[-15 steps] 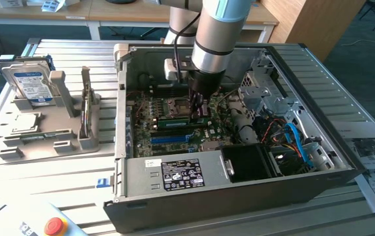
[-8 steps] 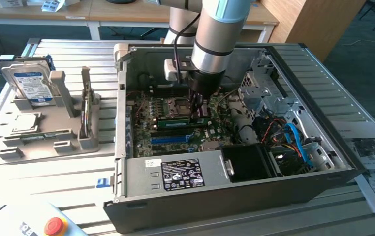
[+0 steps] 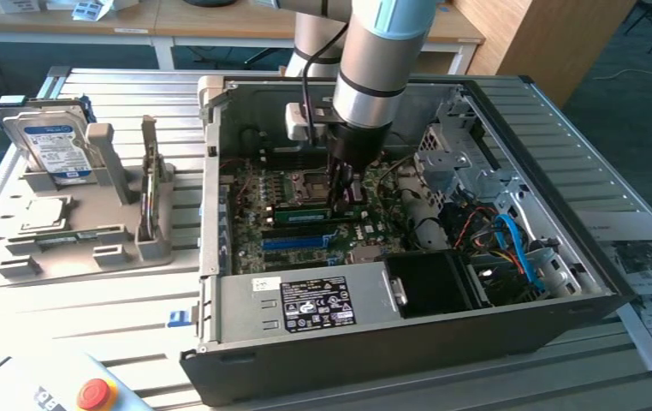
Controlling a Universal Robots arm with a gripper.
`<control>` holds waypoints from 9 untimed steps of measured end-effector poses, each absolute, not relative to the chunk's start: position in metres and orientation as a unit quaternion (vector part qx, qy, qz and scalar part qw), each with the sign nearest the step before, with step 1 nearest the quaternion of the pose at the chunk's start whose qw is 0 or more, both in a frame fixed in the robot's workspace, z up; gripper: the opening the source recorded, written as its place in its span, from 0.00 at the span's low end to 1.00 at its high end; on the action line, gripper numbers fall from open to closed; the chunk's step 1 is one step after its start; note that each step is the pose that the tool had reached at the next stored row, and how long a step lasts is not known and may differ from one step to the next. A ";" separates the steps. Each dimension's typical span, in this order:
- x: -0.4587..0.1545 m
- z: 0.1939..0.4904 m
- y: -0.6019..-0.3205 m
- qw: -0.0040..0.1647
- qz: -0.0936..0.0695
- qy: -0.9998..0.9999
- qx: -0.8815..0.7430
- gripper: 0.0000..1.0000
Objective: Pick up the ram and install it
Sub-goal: 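Insert the ram into the slot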
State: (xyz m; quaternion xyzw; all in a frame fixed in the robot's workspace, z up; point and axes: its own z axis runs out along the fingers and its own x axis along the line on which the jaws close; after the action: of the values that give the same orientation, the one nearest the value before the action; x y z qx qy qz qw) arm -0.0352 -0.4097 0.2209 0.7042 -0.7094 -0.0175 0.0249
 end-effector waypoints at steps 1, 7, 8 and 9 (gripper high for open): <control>-0.035 0.221 -0.410 0.025 -0.018 -0.709 0.704 0.31; -0.035 0.221 -0.410 0.025 -0.018 -0.709 0.704 0.31; -0.035 0.221 -0.410 0.025 -0.018 -0.709 0.704 0.31; -0.035 0.221 -0.410 0.025 -0.018 -0.709 0.704 0.31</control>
State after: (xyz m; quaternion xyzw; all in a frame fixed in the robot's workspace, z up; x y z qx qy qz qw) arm -0.0351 -0.4097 0.2210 0.7042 -0.7094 -0.0176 0.0249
